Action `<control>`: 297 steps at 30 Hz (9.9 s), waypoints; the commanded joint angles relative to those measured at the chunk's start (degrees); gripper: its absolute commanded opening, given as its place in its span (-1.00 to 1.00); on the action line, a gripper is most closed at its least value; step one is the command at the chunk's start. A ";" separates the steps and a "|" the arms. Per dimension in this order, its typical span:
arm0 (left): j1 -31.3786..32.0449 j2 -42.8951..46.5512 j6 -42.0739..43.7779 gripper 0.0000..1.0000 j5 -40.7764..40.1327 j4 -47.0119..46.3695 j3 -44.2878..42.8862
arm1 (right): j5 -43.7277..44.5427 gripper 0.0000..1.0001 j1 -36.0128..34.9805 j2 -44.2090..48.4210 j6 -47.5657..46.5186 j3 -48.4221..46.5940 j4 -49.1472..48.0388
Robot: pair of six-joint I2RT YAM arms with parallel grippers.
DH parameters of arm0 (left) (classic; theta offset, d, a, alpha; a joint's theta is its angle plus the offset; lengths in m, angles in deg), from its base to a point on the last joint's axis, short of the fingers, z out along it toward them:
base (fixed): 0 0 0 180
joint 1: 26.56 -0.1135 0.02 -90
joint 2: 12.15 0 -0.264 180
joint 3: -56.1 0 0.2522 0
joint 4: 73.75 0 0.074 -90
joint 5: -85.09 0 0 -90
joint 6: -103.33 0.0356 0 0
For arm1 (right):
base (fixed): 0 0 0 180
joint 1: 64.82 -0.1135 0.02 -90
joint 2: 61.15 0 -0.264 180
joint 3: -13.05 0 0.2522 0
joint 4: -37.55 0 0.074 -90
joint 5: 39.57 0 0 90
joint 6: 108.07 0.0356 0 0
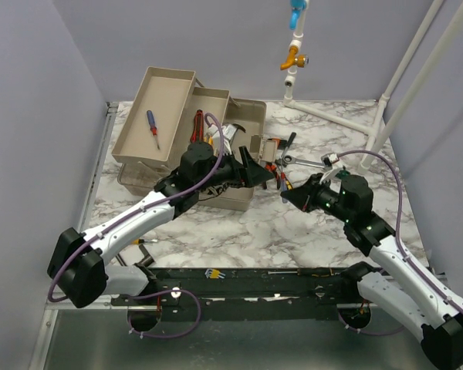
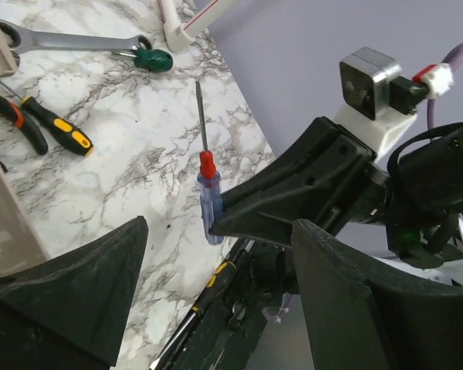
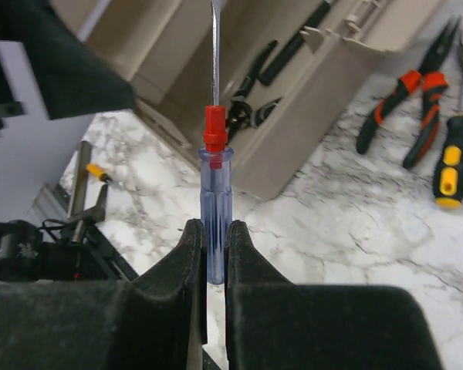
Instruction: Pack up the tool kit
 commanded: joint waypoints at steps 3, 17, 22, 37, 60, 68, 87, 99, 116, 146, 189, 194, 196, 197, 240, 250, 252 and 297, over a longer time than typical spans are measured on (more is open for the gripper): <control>4.22 -5.74 -3.00 0.48 -4.58 -6.29 -2.70 | -11.24 -0.99 0.40 -0.22 0.29 -0.04 -6.18; 6.60 -10.81 -3.87 -0.58 -2.91 -8.87 -4.87 | -11.74 -0.99 0.41 0.29 1.14 -0.96 -7.60; 6.74 -10.77 -2.67 -1.00 -2.98 -7.23 -5.49 | -11.00 -0.59 0.47 -0.61 1.72 -0.86 -8.03; -1.58 -6.39 25.74 -1.00 -21.72 41.22 -33.90 | -0.17 0.45 0.42 7.76 1.03 -1.98 -1.15; -28.93 -25.38 44.78 -1.00 -38.94 56.42 -58.25 | 21.71 0.40 0.51 2.23 4.43 -6.44 12.46; -29.61 -33.31 43.09 -1.00 -39.21 57.70 -59.52 | 29.24 0.38 0.45 -5.88 6.80 -7.70 16.64; -30.10 -26.15 34.13 0.55 -28.58 57.53 -58.43 | 26.61 0.13 0.46 -37.20 -2.76 -20.43 13.97; -27.10 1.10 14.66 0.98 4.19 30.06 -27.95 | 27.54 0.11 0.47 -47.85 -4.86 -22.90 10.05; -15.86 10.69 7.33 0.97 3.65 20.72 -9.34 | 29.91 -0.67 0.40 -55.11 -4.17 -26.39 10.10; 0.78 -6.45 -7.36 0.82 3.90 -14.71 4.19 | -5.52 -0.99 0.42 -4.52 0.88 -4.32 -1.63; -7.47 -21.11 38.91 -1.00 -50.40 61.89 -42.96 | 7.28 0.73 0.44 4.18 1.61 -1.40 1.25; -9.87 -26.42 39.91 -1.00 -54.55 62.86 -43.73 | 12.31 0.73 0.46 3.84 2.87 -1.16 3.02; -10.65 -28.49 39.90 -1.00 -54.63 62.62 -43.81 | 13.84 0.73 0.44 3.49 3.10 -1.21 3.75; -10.88 -29.62 39.85 -1.00 -54.62 62.59 -43.82 | 15.42 0.73 0.44 3.17 3.28 -1.37 4.52; -1.27 23.30 25.50 0.97 -28.32 30.02 5.87 | 44.49 0.16 4.14 -59.85 0.08 -40.67 4.96; -1.28 28.42 24.25 0.95 -25.96 24.42 12.82 | 38.88 0.11 6.45 -74.02 -1.88 -52.81 6.60; -1.21 28.43 24.55 0.95 -26.68 24.85 12.66 | 40.14 0.06 6.73 -75.82 -1.13 -54.27 7.56; -1.56 35.08 23.37 0.96 -31.88 25.95 8.95 | 21.48 -0.99 -9.32 -48.86 14.18 -41.65 -4.96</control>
